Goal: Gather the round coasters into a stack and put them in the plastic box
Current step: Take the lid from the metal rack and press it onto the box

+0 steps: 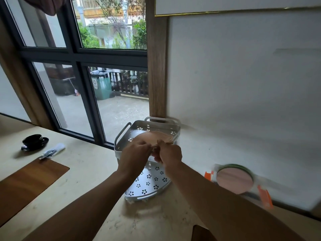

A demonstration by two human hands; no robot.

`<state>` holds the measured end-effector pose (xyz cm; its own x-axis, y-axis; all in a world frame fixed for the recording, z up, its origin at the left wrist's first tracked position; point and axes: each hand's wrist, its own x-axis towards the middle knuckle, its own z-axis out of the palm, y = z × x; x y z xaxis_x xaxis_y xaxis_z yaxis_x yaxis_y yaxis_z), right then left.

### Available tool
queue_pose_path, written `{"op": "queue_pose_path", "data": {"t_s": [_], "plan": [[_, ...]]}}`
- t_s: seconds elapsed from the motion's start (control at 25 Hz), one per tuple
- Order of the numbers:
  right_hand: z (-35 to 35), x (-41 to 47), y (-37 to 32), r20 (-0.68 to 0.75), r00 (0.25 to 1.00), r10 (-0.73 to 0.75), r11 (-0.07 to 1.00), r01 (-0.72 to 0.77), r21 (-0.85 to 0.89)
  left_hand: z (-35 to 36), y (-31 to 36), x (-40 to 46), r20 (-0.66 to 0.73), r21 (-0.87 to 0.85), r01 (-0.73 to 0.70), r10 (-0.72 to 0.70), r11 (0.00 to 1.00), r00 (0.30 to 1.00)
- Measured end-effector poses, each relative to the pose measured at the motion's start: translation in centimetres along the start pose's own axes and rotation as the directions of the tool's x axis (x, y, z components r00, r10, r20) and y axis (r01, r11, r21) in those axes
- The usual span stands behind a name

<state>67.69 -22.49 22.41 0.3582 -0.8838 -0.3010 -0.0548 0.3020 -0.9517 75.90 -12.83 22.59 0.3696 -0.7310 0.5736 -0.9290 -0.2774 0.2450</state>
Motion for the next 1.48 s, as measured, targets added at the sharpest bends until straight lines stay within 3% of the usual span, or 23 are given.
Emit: {"op": "queue_pose_path", "data": {"t_s": [0.16,0.28,0.52,0.68,0.84,1.0,1.16,1.28,1.36,1.48], "plan": [[-1.1,-0.8,-1.6,0.006,0.999,-0.037,0.999,0.037,-0.024,-1.1,1.7,-0.1,0.041,0.131,-0.095,0.090,0.987,0.995],[-2.6,-1.5,-3.0,0.085,0.989,-0.122,0.985,0.131,-0.115,-2.1,3.2,0.0,0.011,0.127,-0.108,0.108,0.986,0.994],[-8.3,-4.2,-5.2,0.163,0.944,-0.287,0.928,0.316,-0.198,-4.0,6.3,-0.7,-0.055,-0.067,-0.149,0.145,0.987,0.988],[-13.4,-6.2,-6.2,0.198,0.918,-0.344,0.889,0.387,-0.247,-3.7,9.0,-0.9,0.044,-0.157,-0.017,0.024,0.987,0.999],[-18.7,-8.0,-6.2,0.260,0.858,-0.444,0.651,0.508,-0.565,-1.4,11.2,-1.0,0.176,-0.393,0.224,-0.166,0.892,0.970],[-24.3,-8.9,-5.0,0.280,0.834,-0.476,0.456,0.506,-0.733,1.0,14.5,-1.9,0.407,-0.566,0.381,-0.154,0.731,0.900],[-29.3,-9.5,-4.0,0.420,0.803,-0.422,0.309,0.563,-0.766,2.4,17.8,-2.5,0.449,-0.527,0.210,0.059,0.823,0.892],[-31.6,-9.9,-4.0,0.540,0.735,-0.411,0.195,0.649,-0.735,2.6,19.6,-2.1,0.456,-0.526,0.089,0.192,0.846,0.869],[-32.8,-9.7,-3.9,0.589,0.691,-0.419,0.086,0.676,-0.732,2.6,20.4,-1.9,0.488,-0.488,0.045,0.230,0.872,0.842],[-34.4,-9.1,-3.5,0.588,0.699,-0.408,0.062,0.663,-0.746,2.7,20.9,-2.3,0.517,-0.464,0.043,0.231,0.885,0.824]]}}
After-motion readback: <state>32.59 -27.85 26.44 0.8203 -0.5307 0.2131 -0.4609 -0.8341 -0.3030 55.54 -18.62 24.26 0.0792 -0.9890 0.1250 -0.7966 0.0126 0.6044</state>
